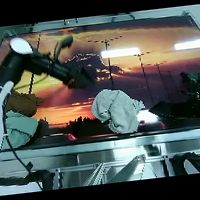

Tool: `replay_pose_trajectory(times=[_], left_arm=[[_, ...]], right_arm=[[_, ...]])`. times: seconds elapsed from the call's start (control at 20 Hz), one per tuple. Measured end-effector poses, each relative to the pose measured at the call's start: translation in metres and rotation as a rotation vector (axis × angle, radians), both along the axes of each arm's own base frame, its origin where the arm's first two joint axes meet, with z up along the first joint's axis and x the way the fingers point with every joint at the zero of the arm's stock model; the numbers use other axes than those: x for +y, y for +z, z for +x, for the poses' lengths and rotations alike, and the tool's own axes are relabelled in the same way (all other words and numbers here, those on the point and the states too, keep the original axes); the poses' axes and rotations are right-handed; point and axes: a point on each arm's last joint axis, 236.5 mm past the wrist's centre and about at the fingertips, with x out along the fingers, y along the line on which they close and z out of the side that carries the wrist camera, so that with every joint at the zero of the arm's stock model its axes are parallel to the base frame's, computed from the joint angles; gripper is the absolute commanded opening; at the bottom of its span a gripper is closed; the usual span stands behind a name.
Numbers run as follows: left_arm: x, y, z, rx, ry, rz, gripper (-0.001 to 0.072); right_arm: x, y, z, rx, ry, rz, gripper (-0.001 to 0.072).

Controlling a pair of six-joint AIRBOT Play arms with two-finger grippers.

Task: Fold the shirts.

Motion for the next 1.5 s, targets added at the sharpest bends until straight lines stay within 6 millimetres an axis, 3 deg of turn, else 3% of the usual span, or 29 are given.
replay_pose_trajectory(times=[0.3, 0.55, 0.6, 0.65, 0.7, 0.75, 0.8, 0.9, 1.05, 1.15, 1.3, 1.5], left_arm=[[0.017, -0.107, -0.035, 0.193, 0.155, 0.095, 0.0703], [0.015, -0.16, -0.046, 0.277, 0.184, 0.155, 0.069], [0.011, -0.167, -0.046, 0.285, 0.177, 0.163, 0.0533], [0.008, -0.173, -0.045, 0.291, 0.168, 0.169, 0.0457], [0.004, -0.18, -0.045, 0.292, 0.151, 0.182, 0.0378], [0.0, -0.185, -0.045, 0.295, 0.135, 0.192, 0.0175], [-0.003, -0.189, -0.046, 0.303, 0.111, 0.202, -0.0012], [-0.012, -0.188, -0.045, 0.295, 0.066, 0.201, -0.0009], [-0.022, -0.167, -0.03, 0.225, 0.027, 0.175, -0.0009], [-0.025, -0.13, -0.015, 0.14, 0.01, 0.133, -0.0008], [-0.016, -0.059, 0.011, -0.015, 0.031, 0.074, 0.0006], [0.006, 0.053, 0.031, -0.27, 0.105, 0.002, 0.001]], right_arm=[[0.027, -0.044, -0.004, 0.122, 0.137, 0.004, 0.0455], [0.06, -0.086, -0.007, 0.214, 0.205, 0.021, 0.0454], [0.066, -0.092, -0.007, 0.227, 0.214, 0.035, 0.0454], [0.072, -0.096, -0.007, 0.236, 0.221, 0.053, 0.0386], [0.078, -0.099, -0.006, 0.241, 0.225, 0.074, 0.0152], [0.084, -0.099, -0.005, 0.239, 0.229, 0.097, 0.0018], [0.089, -0.099, -0.005, 0.236, 0.234, 0.121, 0.0016], [0.097, -0.093, -0.002, 0.216, 0.253, 0.161, 0.0016], [0.107, -0.073, 0.004, 0.18, 0.3, 0.218, 0.0015], [0.107, -0.042, 0.017, 0.122, 0.33, 0.263, 0.0015], [0.092, 0.028, 0.047, -0.041, 0.347, 0.308, 0.0015], [0.061, 0.15, 0.081, -0.359, 0.303, 0.321, 0.0015]])
